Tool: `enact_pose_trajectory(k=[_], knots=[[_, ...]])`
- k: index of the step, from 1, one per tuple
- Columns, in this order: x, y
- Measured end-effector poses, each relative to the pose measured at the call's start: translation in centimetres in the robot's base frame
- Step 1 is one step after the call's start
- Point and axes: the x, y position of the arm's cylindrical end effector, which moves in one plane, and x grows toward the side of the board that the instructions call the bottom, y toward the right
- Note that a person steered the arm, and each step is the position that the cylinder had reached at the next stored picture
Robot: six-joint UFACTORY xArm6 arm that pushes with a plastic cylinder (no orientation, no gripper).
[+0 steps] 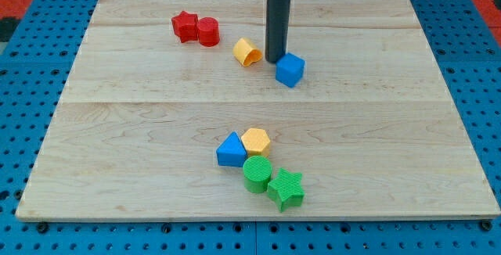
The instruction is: Push the blue cube into the yellow hexagon
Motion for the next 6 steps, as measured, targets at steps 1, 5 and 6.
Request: enact_pose_trajectory(k=[1, 5, 6], knots=[[-3.1, -2.4], [-2.1, 0.4], [2.3, 4.7]])
